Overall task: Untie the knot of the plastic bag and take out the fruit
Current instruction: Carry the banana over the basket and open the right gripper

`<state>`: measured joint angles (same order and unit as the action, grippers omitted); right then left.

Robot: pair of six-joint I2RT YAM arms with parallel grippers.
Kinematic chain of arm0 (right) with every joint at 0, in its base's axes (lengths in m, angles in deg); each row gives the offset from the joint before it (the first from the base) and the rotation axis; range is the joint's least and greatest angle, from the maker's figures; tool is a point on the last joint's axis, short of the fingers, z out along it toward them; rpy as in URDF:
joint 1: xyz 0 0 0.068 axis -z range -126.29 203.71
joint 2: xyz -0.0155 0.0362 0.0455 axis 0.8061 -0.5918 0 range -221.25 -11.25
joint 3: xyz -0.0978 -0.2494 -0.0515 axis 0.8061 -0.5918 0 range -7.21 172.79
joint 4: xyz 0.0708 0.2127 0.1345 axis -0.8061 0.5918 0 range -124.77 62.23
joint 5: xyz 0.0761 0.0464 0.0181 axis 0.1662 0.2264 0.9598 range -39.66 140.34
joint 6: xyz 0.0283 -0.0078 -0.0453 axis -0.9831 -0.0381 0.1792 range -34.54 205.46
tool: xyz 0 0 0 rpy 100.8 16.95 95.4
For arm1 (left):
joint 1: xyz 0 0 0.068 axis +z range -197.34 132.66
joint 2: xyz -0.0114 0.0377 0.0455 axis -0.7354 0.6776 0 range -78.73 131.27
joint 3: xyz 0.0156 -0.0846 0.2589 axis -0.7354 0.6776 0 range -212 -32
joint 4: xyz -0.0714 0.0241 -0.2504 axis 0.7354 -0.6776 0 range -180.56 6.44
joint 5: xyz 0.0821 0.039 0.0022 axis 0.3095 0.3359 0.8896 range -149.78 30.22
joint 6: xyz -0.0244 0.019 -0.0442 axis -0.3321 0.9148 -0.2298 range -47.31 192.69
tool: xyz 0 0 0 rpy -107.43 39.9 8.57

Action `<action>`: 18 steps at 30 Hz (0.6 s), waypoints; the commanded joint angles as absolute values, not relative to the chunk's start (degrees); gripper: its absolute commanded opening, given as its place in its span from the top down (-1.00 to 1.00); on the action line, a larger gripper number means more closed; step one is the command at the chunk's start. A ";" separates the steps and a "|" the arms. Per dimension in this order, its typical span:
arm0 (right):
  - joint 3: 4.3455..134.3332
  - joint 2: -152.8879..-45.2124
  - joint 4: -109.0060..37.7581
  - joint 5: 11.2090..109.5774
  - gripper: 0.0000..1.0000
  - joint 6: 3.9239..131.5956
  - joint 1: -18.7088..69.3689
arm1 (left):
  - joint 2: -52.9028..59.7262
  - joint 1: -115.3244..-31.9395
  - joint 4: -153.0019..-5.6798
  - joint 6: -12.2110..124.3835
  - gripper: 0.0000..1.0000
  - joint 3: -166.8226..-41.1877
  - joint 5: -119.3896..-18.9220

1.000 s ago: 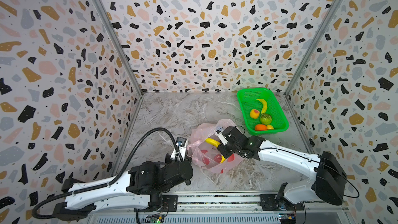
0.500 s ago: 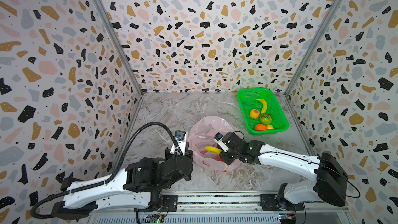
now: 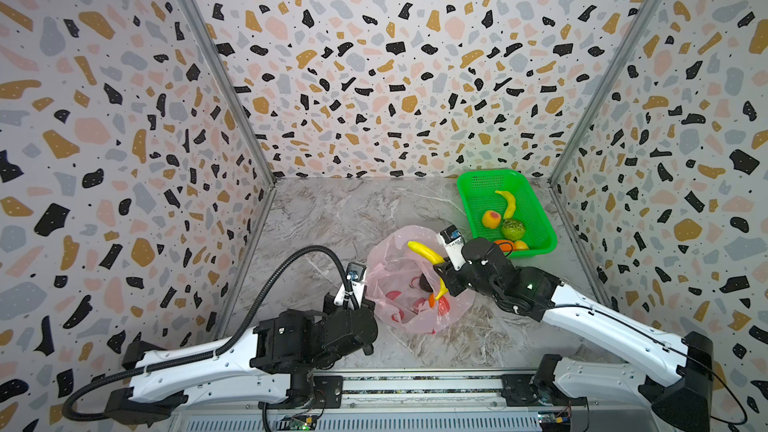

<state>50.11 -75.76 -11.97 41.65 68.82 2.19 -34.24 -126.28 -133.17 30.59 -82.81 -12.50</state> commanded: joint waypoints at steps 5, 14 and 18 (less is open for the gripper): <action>53.26 -72.75 -13.67 45.84 0.30 69.33 18.30 | -36.61 -126.62 -130.90 29.93 1.00 -80.53 -14.43; 58.56 -90.34 -22.81 49.81 0.30 72.26 40.61 | -37.57 -126.61 -130.67 31.01 1.00 -80.96 -13.78; 63.01 -100.86 -27.40 49.99 0.30 72.48 44.45 | -38.43 -126.62 -130.75 30.94 1.00 -80.88 -13.39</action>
<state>59.66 -97.20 -23.42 49.24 71.39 43.12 -37.67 -126.28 -131.90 30.30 -81.00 -14.29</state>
